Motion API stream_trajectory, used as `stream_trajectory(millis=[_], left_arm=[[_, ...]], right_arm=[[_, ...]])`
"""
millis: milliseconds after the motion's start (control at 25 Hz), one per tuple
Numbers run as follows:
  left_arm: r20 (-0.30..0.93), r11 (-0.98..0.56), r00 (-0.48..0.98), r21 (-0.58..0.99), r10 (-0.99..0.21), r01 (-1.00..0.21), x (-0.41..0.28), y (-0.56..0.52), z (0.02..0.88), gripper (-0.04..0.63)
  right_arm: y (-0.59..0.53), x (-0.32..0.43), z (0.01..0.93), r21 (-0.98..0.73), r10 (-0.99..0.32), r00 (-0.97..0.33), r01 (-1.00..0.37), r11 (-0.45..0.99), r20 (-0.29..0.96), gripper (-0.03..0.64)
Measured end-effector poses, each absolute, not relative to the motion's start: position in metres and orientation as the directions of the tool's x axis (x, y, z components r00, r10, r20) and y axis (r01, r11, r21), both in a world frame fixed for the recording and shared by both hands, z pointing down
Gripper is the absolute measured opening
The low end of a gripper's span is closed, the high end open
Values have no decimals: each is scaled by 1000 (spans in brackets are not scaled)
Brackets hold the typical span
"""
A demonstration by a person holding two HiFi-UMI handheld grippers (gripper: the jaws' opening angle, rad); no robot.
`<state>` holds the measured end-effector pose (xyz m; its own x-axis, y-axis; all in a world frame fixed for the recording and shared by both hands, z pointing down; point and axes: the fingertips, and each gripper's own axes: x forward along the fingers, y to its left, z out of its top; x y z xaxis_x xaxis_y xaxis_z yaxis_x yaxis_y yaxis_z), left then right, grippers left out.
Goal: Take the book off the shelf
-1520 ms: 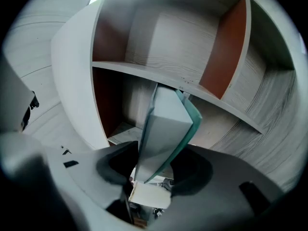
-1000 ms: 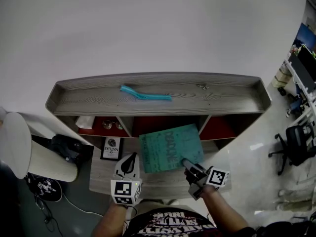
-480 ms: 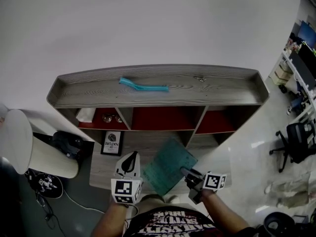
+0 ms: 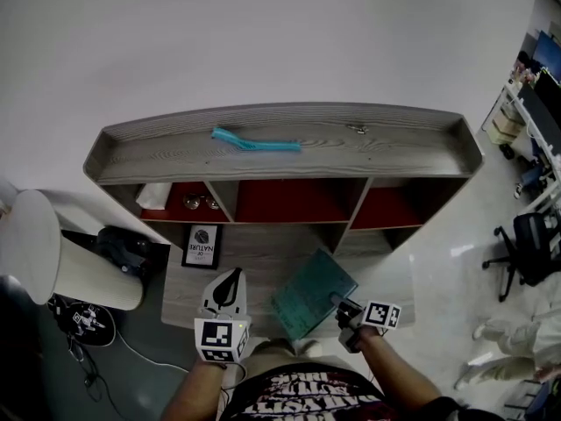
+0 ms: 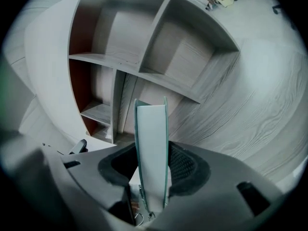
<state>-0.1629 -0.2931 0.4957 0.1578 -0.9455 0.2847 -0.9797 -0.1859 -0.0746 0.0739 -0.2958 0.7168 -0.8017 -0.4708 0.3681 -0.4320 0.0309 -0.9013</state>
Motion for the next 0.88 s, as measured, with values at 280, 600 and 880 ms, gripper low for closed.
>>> stream_trajectory(millis=[280,600,880], left_arm=[[297,-185,156,-74,-942,-980,-165,-295,501,3],[306,-194,162,-78,-938,-978,-166,-298,503,3],[315,-193,159,-81,-936,-978,-173,-297,505,3]], right_arm=[[-306,76,756,-902,-485,-783,-432,-28,390,179],[-312,80,791,-890,-495,-753,-444,-104,434,179],[-315,94,818,-883,-537,-705,-419,-210,463,183]])
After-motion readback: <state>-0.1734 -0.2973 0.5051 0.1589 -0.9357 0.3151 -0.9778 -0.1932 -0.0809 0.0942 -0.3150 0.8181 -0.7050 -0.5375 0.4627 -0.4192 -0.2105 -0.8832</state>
